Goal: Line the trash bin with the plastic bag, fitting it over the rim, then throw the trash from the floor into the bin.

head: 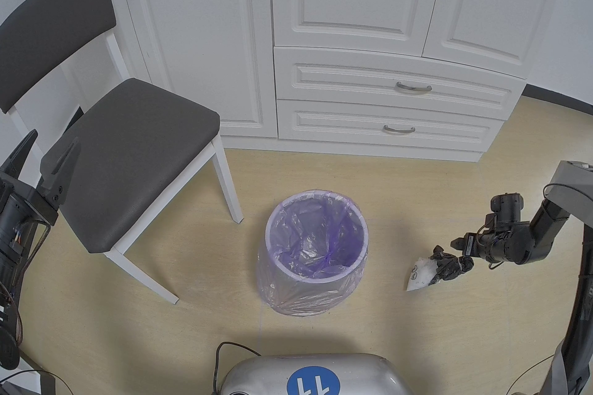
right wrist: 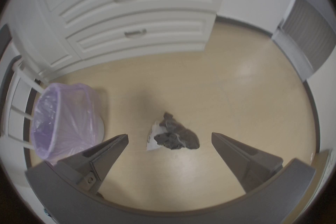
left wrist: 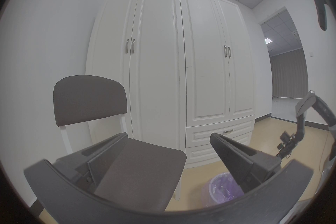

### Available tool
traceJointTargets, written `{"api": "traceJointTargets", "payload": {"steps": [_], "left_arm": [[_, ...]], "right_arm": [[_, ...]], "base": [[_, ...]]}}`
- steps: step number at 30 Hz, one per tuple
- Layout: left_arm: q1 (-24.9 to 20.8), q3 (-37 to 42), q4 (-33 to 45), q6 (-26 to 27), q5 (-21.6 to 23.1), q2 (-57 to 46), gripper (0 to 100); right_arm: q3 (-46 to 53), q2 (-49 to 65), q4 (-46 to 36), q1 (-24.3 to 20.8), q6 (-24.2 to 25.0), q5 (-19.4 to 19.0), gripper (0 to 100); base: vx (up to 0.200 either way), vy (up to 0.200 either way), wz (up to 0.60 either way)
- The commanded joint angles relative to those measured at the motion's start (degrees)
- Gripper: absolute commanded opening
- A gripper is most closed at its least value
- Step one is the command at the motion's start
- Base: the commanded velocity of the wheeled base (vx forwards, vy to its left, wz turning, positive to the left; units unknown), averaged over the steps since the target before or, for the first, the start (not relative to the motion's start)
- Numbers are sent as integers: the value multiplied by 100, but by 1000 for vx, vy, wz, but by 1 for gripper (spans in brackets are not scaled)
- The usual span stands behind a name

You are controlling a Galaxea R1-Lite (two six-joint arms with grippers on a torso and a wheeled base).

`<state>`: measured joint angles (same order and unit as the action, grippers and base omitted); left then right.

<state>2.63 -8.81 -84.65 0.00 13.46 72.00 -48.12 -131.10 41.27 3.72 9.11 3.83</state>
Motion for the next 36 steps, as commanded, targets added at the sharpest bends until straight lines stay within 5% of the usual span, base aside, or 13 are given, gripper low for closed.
{"api": "traceJointTargets", "payload": {"steps": [1,11,24,29,36], "left_arm": [[0,2,-8,0,-1,34,100],[-8,2,-8,9,8,16,100],[-8,2,1,9,-1,122,100],[-8,2,-8,0,-1,113,100],[-17,11,-8,0,-1,113,100]], "right_arm": [[-1350,-1172,-1261,340,707,-444,100],[-4461,-1990,-4381,437,1375,-1103,100],[-5217,-2245,-4882,498,1647,-1147,100],[-5920,-2711,-4970,525,2139,-884,100],[-6535,-2974,-5805,569,2148,-682,100]], "base": [[0,0,0],[0,0,0],[0,0,0],[0,0,0],[0,0,0]]}}
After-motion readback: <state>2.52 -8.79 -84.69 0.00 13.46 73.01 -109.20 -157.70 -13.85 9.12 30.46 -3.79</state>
